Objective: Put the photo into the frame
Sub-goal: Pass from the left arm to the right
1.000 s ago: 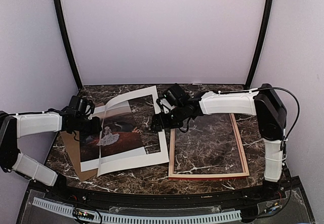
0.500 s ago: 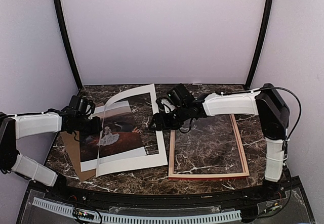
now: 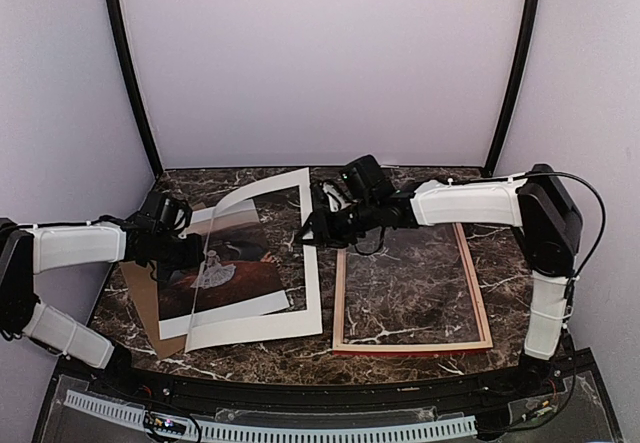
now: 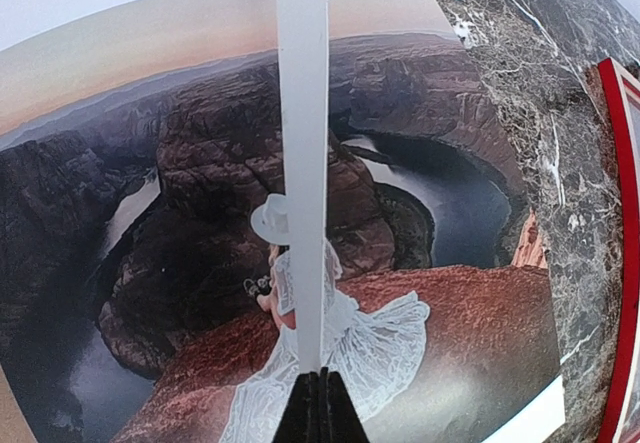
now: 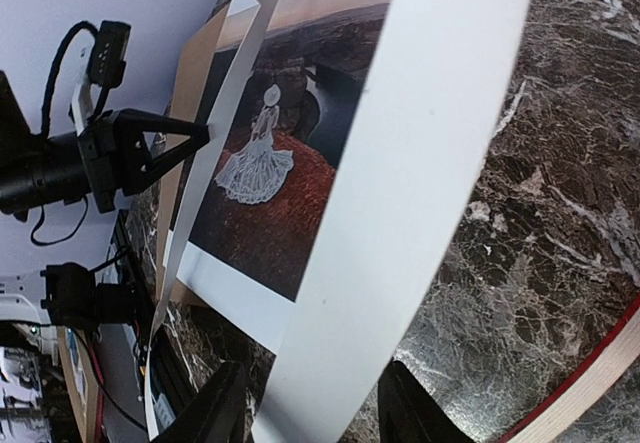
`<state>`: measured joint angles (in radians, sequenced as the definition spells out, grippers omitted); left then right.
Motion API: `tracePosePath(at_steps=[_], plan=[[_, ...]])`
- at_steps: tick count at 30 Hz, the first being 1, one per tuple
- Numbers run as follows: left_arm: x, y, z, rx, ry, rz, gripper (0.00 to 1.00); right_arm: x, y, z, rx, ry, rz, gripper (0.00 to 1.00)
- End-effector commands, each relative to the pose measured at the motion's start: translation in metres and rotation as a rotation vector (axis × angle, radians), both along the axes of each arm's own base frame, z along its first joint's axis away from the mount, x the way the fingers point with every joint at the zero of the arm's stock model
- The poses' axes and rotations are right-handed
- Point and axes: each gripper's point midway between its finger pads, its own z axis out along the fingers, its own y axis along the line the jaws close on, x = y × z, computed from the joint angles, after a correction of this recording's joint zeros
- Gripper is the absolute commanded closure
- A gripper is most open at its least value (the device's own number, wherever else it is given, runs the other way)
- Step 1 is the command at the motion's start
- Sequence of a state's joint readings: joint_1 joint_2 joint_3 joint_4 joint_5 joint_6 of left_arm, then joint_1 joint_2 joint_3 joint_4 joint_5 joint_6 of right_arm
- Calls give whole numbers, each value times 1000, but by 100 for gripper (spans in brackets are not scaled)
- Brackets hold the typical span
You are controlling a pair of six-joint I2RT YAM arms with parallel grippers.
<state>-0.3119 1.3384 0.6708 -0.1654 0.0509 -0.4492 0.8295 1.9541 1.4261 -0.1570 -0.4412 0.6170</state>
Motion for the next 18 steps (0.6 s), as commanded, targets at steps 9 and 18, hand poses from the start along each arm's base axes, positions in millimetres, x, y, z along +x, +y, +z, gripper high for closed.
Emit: tracePosePath(at_steps=[9,18], plan=[[6,-2,9,8,-33,4,100,1,2,29,111,-8,25,96],[11,-29,79,-149,-207,-91,44,-10,-70,47,73,-1,-24,100]])
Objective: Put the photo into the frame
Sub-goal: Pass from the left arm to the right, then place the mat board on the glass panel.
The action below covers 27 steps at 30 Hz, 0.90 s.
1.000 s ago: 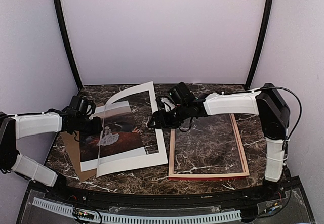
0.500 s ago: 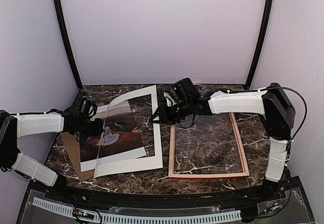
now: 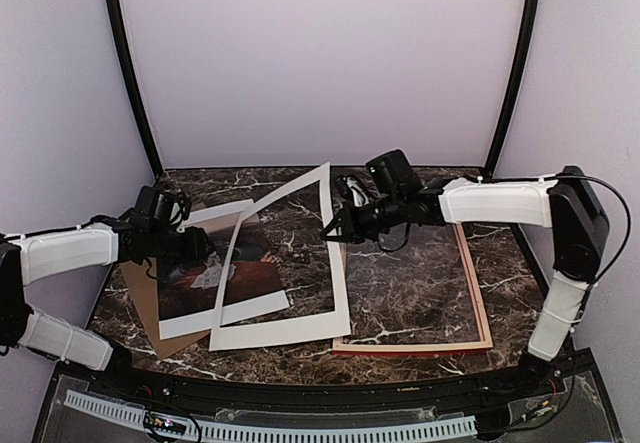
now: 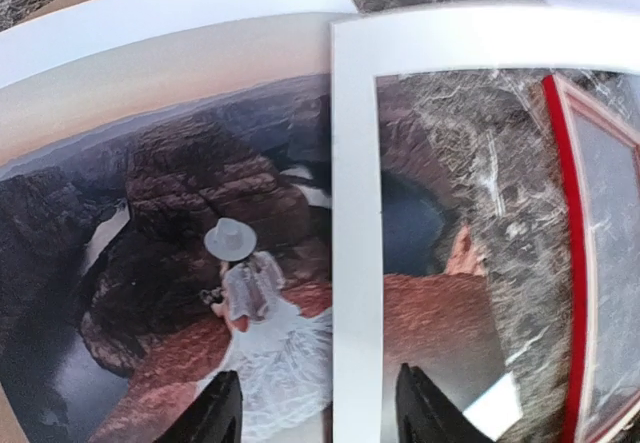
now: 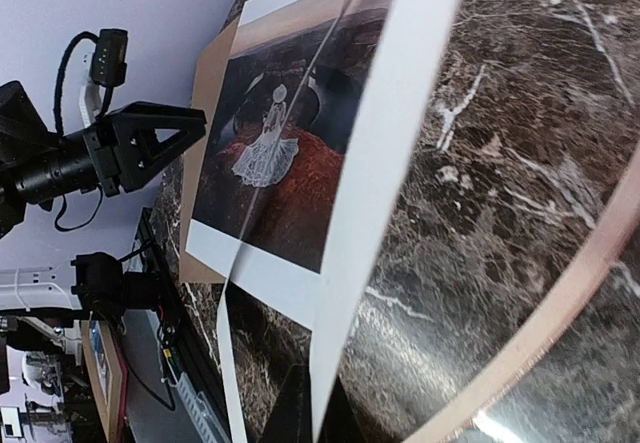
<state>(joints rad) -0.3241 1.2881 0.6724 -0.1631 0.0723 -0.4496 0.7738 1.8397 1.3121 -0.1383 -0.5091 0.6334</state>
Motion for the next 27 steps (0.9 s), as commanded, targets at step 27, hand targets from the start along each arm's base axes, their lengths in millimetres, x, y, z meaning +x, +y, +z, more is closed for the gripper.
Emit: tracePosePath(at_steps=[27], plan=[[15,-40,86,-141,-200,-152,22,0,-328,-38,-744,45,-403,100]])
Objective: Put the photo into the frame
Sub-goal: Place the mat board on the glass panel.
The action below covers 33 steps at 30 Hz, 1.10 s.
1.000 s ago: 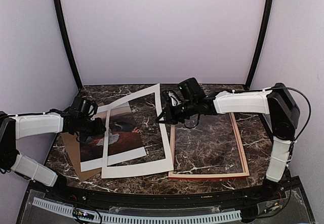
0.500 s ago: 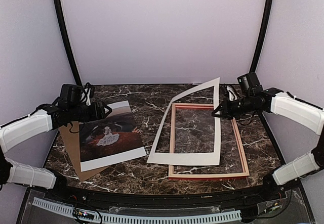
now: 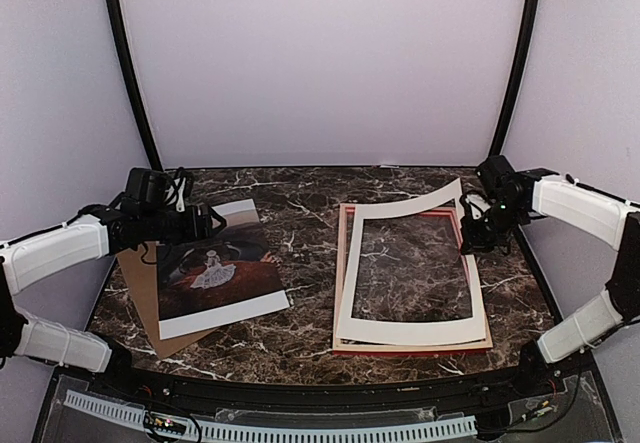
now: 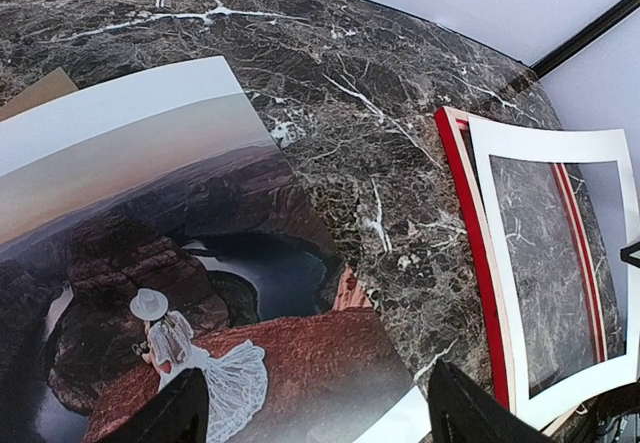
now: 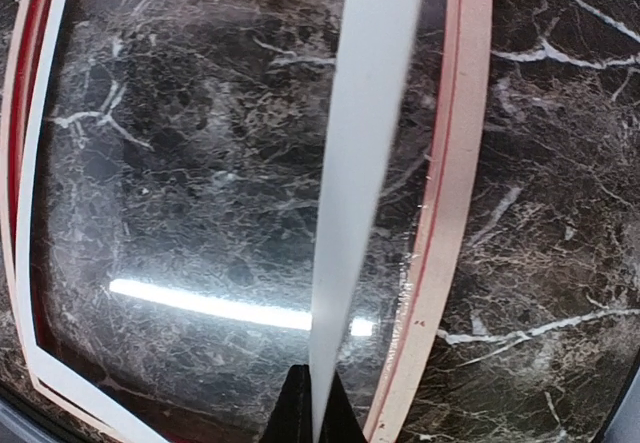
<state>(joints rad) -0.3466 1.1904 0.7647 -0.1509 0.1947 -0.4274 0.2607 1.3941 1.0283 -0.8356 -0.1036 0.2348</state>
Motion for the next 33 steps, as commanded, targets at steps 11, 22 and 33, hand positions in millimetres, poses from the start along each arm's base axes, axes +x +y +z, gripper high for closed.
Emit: tracePosePath(at_steps=[11,22,33], plan=[[9,-15,11,-14,-17,-46,22,31,-2,-8,-36,11,25,100],[10,-17,9,-1,4,-48,21,29,4,-21,-38,47,58,100],[12,-16,3,31,26,-38,11,18,4,-30,-48,85,72,100]])
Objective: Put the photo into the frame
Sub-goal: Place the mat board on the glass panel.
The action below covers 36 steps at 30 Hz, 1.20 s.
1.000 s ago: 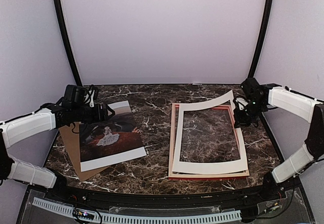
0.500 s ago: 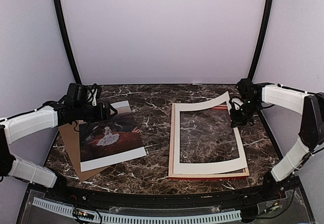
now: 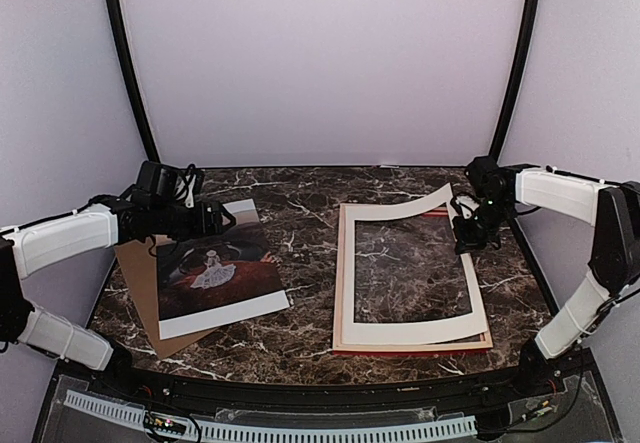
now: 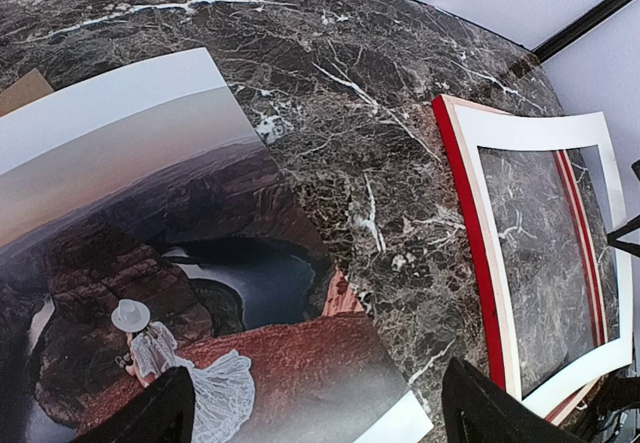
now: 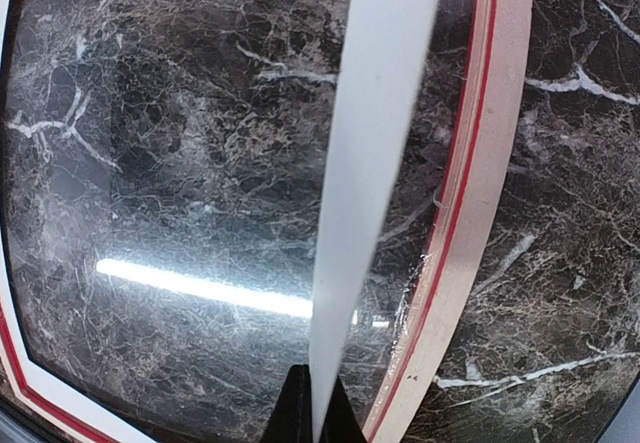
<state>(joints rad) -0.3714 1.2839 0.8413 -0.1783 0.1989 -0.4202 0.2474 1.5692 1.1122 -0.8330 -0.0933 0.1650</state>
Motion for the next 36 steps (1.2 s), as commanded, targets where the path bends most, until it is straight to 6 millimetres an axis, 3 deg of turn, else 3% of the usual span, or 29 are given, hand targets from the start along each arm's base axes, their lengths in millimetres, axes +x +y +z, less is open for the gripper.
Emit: tracePosePath(at_steps=[1,25,36], plan=[[3,-1,7,14,-14,-6,10,-5,4,-4,-2,16,21,100],[6,-5,5,27,-5,-4,5,-19,3,4,-19,25,40,100],[5,-3,2,35,0,1,4,-2,18,11,26,4,72,96]])
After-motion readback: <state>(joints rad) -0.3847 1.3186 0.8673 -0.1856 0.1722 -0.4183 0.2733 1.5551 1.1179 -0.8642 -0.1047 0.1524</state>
